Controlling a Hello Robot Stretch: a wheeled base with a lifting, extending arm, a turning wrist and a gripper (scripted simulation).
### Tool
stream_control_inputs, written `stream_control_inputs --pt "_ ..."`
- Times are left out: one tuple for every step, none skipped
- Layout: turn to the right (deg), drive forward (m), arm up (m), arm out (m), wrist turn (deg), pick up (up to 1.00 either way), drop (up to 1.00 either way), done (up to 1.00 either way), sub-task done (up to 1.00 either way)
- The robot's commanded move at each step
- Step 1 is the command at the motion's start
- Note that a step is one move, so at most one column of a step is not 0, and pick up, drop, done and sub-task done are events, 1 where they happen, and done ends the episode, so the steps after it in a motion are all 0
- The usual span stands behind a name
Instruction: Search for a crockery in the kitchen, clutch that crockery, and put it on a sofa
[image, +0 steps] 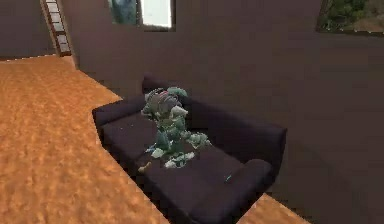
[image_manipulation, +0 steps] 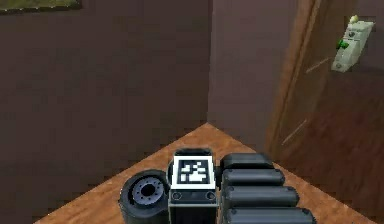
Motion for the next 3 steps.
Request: stream_control_inputs --pt "-39.0 0.0 0.0 0.0 0.0 0.0 0.0 0.0 0.0" --pt "0.0 1.0 0.0 0.0 0.0 0.0 0.0 0.0 0.0" --pt "-6.0 0.0 0.0 0.0 0.0 0.0 0.0 0.0 0.0"
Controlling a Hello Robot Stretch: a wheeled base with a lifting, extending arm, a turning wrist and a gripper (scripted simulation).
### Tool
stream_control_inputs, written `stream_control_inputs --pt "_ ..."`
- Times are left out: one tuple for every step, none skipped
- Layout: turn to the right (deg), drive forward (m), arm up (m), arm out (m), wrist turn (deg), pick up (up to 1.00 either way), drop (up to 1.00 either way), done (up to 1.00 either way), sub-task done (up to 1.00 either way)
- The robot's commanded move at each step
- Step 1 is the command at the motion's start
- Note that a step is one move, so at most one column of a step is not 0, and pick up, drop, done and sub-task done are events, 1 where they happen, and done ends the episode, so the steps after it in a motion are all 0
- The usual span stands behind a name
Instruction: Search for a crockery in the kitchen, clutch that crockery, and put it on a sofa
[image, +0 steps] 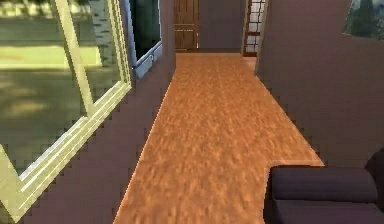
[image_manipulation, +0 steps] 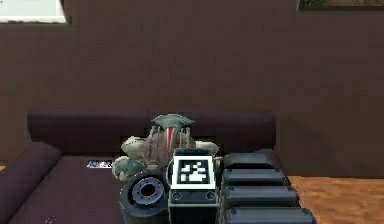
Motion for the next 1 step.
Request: stream_control_inputs --pt "0.0 0.2 0.0 0.0 0.0 0.0 0.0 0.0 0.0"
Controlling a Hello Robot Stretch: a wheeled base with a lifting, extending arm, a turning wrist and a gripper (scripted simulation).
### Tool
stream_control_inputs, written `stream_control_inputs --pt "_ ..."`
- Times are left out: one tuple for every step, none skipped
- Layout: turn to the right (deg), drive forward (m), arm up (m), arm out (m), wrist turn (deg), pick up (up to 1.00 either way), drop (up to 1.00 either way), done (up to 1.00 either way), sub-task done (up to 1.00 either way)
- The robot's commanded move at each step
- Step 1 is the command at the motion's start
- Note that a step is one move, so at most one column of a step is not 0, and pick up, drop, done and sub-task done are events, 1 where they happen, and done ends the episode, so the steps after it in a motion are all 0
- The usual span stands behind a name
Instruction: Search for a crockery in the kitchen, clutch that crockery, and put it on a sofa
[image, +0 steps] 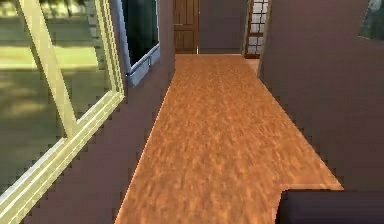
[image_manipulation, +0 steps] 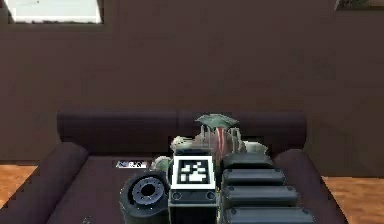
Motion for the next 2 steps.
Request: stream_control_inputs --pt "45.0 0.0 0.0 0.0 0.0 0.0 0.0 0.0 0.0" --pt "42.0 0.0 0.0 0.0 0.0 0.0 0.0 0.0 0.0"
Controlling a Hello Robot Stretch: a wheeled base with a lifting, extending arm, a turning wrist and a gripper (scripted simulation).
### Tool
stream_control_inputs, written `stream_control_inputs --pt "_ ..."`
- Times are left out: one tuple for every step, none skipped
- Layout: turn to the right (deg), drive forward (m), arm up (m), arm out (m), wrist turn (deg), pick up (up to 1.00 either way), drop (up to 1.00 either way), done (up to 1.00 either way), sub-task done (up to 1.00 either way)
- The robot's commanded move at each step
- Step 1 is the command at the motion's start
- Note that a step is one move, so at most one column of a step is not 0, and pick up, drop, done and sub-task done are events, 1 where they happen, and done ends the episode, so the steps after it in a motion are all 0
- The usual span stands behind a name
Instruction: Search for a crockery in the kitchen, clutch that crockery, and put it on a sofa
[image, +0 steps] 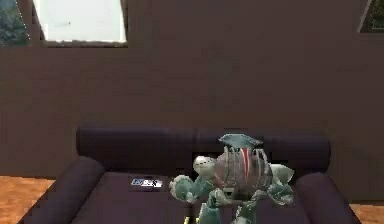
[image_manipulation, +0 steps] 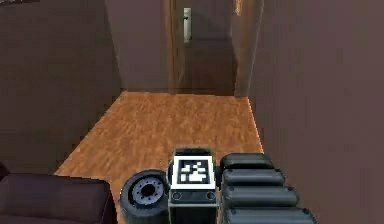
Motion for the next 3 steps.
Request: stream_control_inputs --pt "-45.0 0.0 0.0 0.0 0.0 0.0 0.0 0.0 0.0" --pt "-24.0 0.0 0.0 0.0 0.0 0.0 0.0 0.0 0.0" --pt "0.0 0.0 0.0 0.48 0.0 0.0 0.0 0.0 0.0"
